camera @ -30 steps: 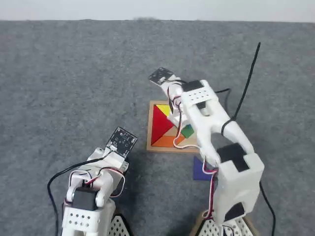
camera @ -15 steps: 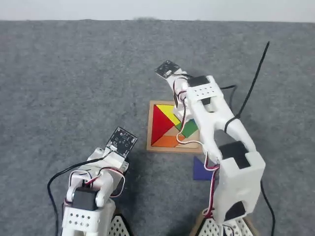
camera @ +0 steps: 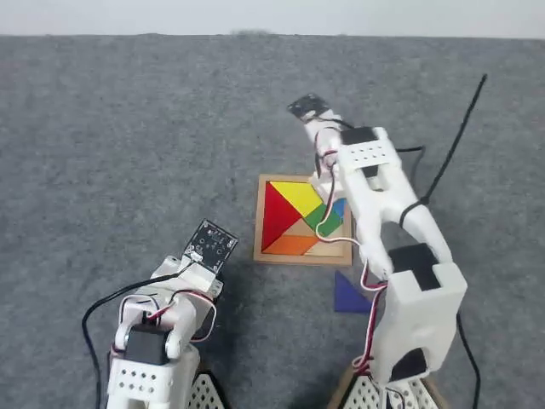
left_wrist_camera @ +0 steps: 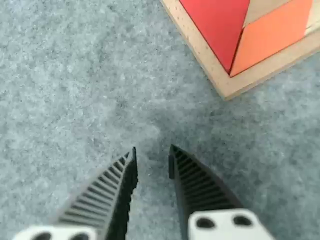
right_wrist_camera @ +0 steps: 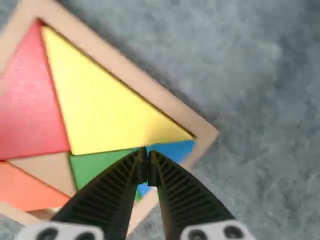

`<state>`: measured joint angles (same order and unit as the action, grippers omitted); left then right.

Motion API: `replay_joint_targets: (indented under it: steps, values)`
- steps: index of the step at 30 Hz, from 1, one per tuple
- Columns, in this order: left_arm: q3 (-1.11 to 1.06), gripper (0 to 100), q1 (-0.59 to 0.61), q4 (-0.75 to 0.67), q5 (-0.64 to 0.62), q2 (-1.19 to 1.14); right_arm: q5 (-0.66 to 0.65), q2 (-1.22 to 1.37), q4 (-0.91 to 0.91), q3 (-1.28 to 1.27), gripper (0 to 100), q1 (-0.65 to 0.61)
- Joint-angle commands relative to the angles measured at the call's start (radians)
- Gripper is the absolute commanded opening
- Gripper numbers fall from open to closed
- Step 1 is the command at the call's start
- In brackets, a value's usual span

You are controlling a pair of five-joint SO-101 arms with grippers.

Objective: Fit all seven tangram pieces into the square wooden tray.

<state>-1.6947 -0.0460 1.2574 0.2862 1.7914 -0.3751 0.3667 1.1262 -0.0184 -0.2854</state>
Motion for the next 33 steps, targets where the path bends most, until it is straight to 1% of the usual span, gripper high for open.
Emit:
replay_joint_targets:
  steps: [1,9,12,15,19,22,24,26,28,33]
  values:
    - [0.012,10,0.006,-0.002,0.009,0.011,0.012,-0.065,-0.018,0.051,0.8,0.013]
    - [0.012,10,0.006,-0.002,0.009,0.011,0.0,0.016,-0.01,0.058,0.8,0.012]
    - [0.012,10,0.006,-0.002,0.009,0.011,0.017,-0.062,0.035,0.061,0.8,0.019]
    - [0.012,10,0.006,-0.002,0.009,0.011,0.017,-0.196,0.14,0.026,0.8,0.015]
    - [0.012,10,0.006,-0.002,0.009,0.011,0.005,-0.381,0.191,-0.175,0.8,0.019]
    - [0.012,10,0.006,-0.002,0.009,0.011,-0.069,-0.481,0.188,-0.394,0.9,0.01]
    - [0.012,10,0.006,-0.002,0.009,0.011,-0.103,-0.532,0.17,-0.526,1.2,-0.013]
    - [0.012,10,0.006,-0.002,0.009,0.011,-0.101,-0.57,0.128,-0.637,1.3,-0.024]
    - [0.012,10,0.006,-0.002,0.009,0.011,-0.086,-0.595,0.085,-0.712,2.1,-0.033]
    - [0.012,10,0.006,-0.002,0.009,0.011,-0.084,-0.621,0.044,-0.819,9.9,-0.067]
